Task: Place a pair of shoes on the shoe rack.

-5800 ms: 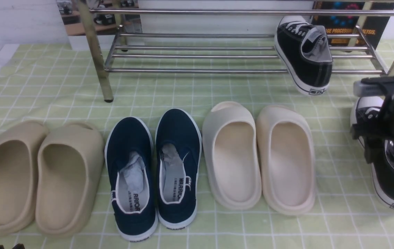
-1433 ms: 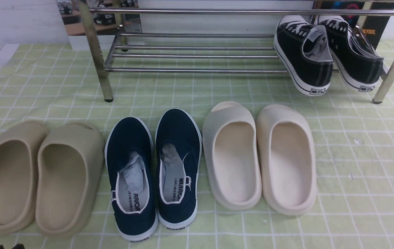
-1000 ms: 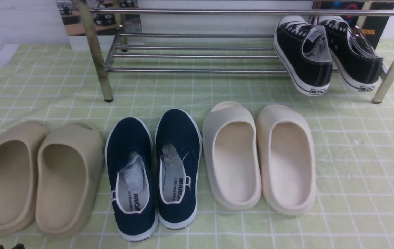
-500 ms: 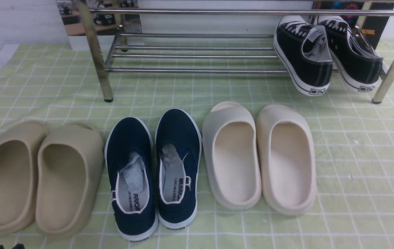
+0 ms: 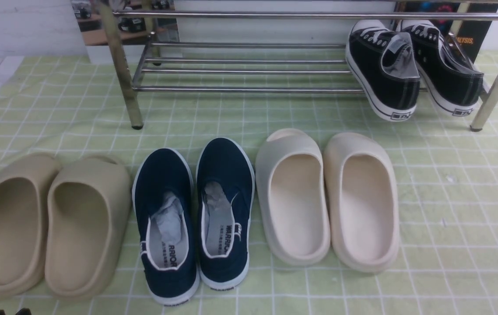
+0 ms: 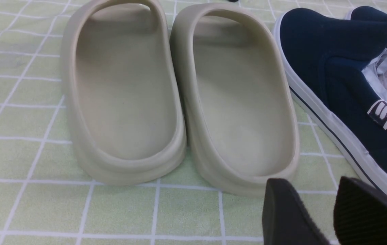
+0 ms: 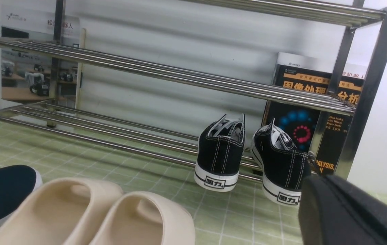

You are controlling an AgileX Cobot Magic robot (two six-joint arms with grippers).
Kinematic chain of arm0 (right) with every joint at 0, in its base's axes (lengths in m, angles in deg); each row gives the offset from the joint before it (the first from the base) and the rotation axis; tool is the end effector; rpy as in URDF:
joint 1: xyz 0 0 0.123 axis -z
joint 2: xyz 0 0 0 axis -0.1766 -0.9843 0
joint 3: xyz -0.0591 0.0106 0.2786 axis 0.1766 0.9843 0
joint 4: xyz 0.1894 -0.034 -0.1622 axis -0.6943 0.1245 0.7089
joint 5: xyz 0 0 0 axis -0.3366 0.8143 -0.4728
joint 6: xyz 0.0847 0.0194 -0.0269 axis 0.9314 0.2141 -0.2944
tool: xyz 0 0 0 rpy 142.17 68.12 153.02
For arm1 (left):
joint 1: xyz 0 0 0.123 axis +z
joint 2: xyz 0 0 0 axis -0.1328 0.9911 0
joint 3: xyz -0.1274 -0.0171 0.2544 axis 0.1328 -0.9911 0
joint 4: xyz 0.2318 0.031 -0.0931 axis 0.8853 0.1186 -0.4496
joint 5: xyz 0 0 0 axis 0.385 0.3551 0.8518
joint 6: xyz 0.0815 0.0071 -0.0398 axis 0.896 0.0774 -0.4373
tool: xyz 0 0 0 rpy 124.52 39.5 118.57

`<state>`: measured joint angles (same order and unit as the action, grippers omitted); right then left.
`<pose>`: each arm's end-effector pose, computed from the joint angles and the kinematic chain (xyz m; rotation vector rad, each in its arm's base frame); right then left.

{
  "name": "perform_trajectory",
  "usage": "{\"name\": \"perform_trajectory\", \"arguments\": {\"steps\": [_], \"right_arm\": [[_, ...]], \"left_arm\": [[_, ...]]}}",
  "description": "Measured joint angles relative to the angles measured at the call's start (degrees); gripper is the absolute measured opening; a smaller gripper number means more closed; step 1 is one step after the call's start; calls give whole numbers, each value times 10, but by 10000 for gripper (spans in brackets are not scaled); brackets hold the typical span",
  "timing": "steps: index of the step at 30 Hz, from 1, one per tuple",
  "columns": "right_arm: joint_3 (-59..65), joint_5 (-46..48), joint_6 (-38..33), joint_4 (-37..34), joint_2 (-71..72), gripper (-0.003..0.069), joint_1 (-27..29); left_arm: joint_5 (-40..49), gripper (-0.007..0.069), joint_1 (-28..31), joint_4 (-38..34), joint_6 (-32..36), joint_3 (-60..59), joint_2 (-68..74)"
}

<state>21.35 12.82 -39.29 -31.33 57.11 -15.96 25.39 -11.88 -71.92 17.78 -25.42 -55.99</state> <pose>0.0724 0.0135 0.2226 -0.1952 1.3567 0.0455 0.0518 -0.0036 0.1678 -0.0651 1.9038 -0.1414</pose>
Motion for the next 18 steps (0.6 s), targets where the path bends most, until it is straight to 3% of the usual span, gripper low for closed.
{"name": "perform_trajectory", "arguments": {"steps": [4, 9, 14, 18], "right_arm": [[0, 7, 0, -20, 6, 6, 0], [0, 18, 0, -104, 19, 10, 0], [0, 38, 0, -117, 57, 13, 1], [0, 126, 0, -120, 110, 13, 1]], "left_arm": [[0, 239, 0, 0, 0, 0, 0], [0, 239, 0, 0, 0, 0, 0], [0, 239, 0, 0, 0, 0, 0], [0, 239, 0, 0, 0, 0, 0]]}}
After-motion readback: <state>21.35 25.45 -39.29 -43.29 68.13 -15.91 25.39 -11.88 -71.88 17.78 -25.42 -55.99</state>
